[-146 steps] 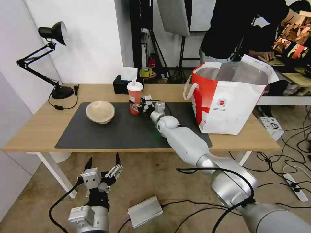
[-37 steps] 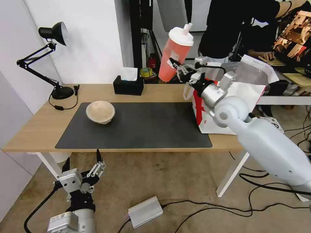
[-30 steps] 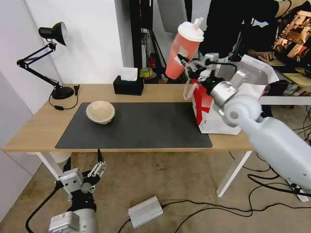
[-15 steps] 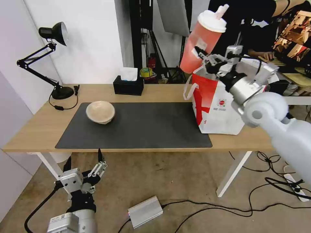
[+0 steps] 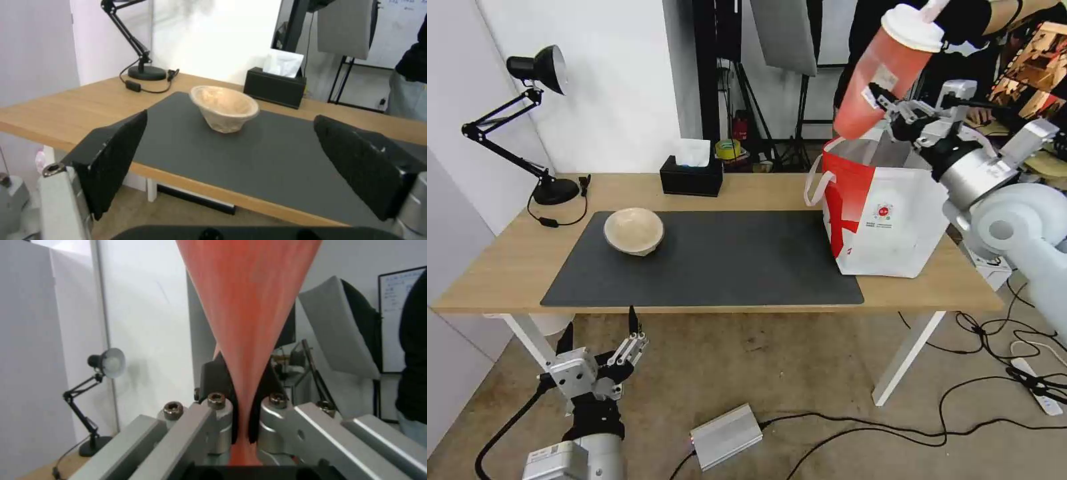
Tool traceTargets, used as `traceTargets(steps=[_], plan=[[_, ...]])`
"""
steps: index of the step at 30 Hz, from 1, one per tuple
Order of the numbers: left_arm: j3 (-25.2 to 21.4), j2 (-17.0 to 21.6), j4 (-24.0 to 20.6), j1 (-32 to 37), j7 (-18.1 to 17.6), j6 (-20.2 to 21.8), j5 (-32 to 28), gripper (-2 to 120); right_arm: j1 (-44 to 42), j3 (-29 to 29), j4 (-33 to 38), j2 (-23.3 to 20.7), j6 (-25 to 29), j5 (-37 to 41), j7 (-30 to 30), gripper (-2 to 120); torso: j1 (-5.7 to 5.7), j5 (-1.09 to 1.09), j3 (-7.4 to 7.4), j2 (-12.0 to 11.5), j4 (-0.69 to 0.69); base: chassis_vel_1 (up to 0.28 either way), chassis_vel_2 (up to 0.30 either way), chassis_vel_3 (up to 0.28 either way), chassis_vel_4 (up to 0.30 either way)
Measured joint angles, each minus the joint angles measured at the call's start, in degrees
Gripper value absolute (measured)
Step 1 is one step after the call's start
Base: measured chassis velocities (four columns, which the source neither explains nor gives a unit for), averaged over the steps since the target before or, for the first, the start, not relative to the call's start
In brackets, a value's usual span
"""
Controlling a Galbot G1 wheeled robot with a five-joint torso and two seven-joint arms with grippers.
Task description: Pick up the trash from the table and place it into the takeout bag.
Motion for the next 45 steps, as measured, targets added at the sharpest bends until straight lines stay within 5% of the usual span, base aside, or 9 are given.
traceTargets(steps=[45], plan=[[0.66,0.19,0.1,-0.22,0.01,-0.35,-0.03,100,2.07,-4.62,-18.86,5.57,0.43,-4.85,0.34,3,0.0,-0.01,0.0,0.0,0.0,0.0,0.0,0.0,0.0]])
